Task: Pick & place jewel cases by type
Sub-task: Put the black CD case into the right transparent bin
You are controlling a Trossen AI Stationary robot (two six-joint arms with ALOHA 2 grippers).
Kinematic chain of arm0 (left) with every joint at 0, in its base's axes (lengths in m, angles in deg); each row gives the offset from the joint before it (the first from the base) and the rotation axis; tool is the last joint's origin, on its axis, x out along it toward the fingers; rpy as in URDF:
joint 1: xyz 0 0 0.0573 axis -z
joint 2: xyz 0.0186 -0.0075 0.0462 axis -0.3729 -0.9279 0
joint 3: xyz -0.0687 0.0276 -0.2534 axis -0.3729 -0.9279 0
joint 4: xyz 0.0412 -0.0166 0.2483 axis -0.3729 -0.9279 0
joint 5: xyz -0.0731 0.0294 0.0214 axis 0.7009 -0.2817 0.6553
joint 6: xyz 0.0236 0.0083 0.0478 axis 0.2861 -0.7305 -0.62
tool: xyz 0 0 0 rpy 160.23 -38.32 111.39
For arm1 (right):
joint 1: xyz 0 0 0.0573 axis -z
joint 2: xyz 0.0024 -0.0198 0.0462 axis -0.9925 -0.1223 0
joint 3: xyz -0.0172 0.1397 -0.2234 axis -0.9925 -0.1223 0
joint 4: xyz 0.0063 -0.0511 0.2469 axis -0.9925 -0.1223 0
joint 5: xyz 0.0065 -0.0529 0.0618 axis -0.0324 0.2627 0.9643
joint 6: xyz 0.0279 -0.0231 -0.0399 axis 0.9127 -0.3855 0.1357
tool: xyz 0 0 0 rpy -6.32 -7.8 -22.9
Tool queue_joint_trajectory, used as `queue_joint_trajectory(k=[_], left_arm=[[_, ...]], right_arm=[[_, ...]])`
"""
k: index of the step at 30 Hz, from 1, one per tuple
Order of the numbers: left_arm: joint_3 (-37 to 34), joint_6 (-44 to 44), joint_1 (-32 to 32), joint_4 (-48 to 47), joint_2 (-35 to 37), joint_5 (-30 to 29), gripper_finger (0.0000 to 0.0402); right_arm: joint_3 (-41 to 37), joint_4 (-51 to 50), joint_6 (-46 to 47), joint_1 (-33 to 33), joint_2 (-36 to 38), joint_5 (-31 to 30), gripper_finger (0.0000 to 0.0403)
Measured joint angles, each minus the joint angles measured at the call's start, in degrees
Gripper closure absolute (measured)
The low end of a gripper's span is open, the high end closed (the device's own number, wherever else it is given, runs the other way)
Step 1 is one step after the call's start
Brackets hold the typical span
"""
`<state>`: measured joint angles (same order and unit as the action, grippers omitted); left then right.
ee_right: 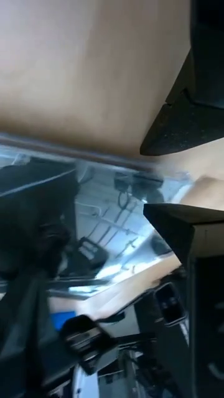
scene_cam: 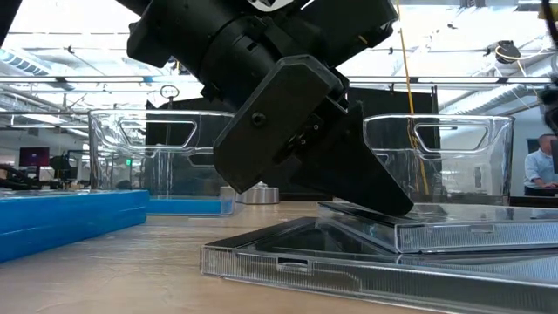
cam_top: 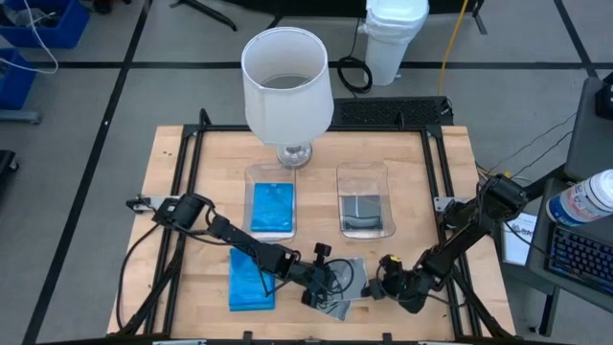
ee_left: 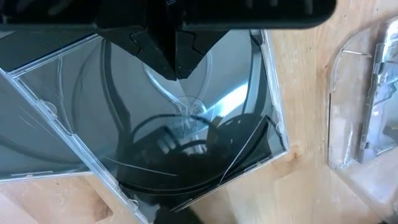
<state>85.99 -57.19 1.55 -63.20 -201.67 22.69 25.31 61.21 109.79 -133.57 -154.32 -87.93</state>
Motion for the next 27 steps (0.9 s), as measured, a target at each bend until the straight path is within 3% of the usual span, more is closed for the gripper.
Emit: queue_joint_trajectory(k=[14, 20, 27], left_arm=[[0.0, -0.2, 0.0, 0.1, 0.0, -0.1, 0.0394], [0.0, -0.2, 0.0, 0.4, 0.0, -0.1, 0.0397], [0.0, -0.4, 0.0, 0.5, 0.0, -0.1, 0.0393]], right_arm=[[0.6, 4.4, -5.0, 0.3, 0.0, 1.6, 0.0275], [1.6, 8.4, -13.1, 0.5, 0.0, 1.8, 0.0276], [1.6, 10.7, -17.6, 0.5, 0.0, 0.9, 0.0305]])
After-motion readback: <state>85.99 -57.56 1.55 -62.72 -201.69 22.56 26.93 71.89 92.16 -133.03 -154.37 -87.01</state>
